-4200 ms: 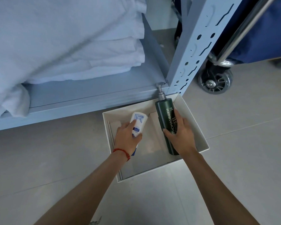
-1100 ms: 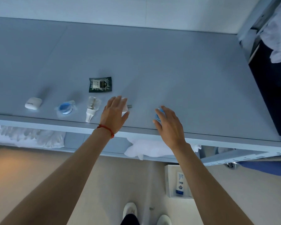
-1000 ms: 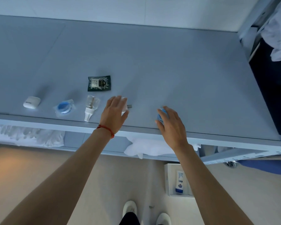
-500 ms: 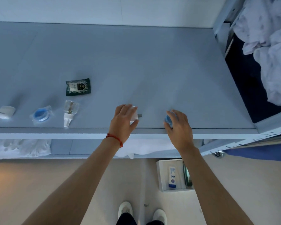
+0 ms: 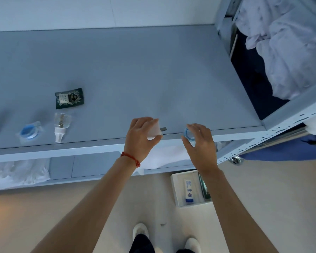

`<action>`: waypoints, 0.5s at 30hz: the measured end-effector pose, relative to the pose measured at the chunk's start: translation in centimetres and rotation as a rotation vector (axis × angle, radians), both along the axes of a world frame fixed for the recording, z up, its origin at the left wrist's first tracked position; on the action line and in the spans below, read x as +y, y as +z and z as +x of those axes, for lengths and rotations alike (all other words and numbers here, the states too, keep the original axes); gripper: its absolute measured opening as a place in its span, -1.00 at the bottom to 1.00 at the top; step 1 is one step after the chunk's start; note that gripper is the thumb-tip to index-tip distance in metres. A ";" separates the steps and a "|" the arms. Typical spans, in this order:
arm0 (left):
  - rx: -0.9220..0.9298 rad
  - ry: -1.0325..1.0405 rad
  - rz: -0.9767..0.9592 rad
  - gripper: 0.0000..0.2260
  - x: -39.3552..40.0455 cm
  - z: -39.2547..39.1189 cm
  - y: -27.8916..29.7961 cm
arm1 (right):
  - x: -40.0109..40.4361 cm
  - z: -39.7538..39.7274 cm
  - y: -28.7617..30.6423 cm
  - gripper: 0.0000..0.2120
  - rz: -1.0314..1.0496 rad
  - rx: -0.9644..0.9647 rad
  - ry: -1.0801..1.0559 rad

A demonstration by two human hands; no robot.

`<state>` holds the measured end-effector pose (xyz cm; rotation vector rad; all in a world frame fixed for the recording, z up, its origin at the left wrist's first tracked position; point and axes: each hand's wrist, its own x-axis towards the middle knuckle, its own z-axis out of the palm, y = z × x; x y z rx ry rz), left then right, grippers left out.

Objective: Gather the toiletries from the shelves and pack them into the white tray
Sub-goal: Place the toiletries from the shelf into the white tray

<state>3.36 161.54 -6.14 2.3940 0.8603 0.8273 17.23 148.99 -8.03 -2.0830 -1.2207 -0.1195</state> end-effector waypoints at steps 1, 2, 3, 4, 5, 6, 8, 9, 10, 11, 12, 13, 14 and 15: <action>-0.004 -0.004 0.002 -0.63 -1.0 0.3 0.1 | -0.9 0.2 0.1 -0.69 0.002 0.016 -0.009; -0.005 -0.009 0.004 -0.63 -2.0 0.6 0.2 | -1.9 0.4 0.1 -0.69 0.002 0.034 -0.019; -0.004 -0.011 0.004 -0.63 -3.0 0.9 0.1 | -2.9 0.7 0.1 -0.68 0.003 0.048 -0.028; -0.003 -0.010 0.004 -0.63 -4.2 1.2 0.0 | -4.1 1.0 0.0 -0.68 0.008 0.056 -0.032; -0.002 -0.008 0.005 -0.63 -5.4 1.5 -0.3 | -5.4 1.4 -0.1 -0.67 0.014 0.060 -0.029; -0.002 -0.004 0.008 -0.63 -6.7 1.9 -0.6 | -6.8 1.8 -0.4 -0.67 0.020 0.069 -0.021; -0.010 0.006 0.006 -0.63 -9.5 2.8 -1.4 | -9.9 2.9 -1.0 -0.67 0.031 0.088 -0.002; -0.014 0.010 0.001 -0.63 -11.1 3.3 -2.0 | -11.5 3.4 -1.4 -0.67 0.038 0.092 0.001; -0.020 0.014 0.001 -0.63 -12.6 3.8 -2.6 | -13.1 4.0 -2.0 -0.67 0.044 0.095 0.001; -0.026 0.015 -0.001 -0.64 -14.1 4.3 -3.3 | -14.7 4.5 -2.6 -0.68 0.047 0.093 0.001; -0.031 0.012 -0.012 -0.64 -15.4 4.8 -4.1 | -16.1 5.1 -3.3 -0.68 0.043 0.086 -0.001; -0.030 0.005 -0.033 -0.65 -16.7 5.2 -5.0 | -17.5 5.6 -4.2 -0.67 0.033 0.080 -0.005; -0.022 0.001 -0.055 -0.65 -17.9 5.6 -5.9 | -18.7 6.2 -5.2 -0.65 0.020 0.084 -0.009; -0.003 -0.002 -0.077 -0.64 -18.9 5.9 -6.9 | -19.7 6.6 -6.3 -0.64 0.003 0.098 -0.010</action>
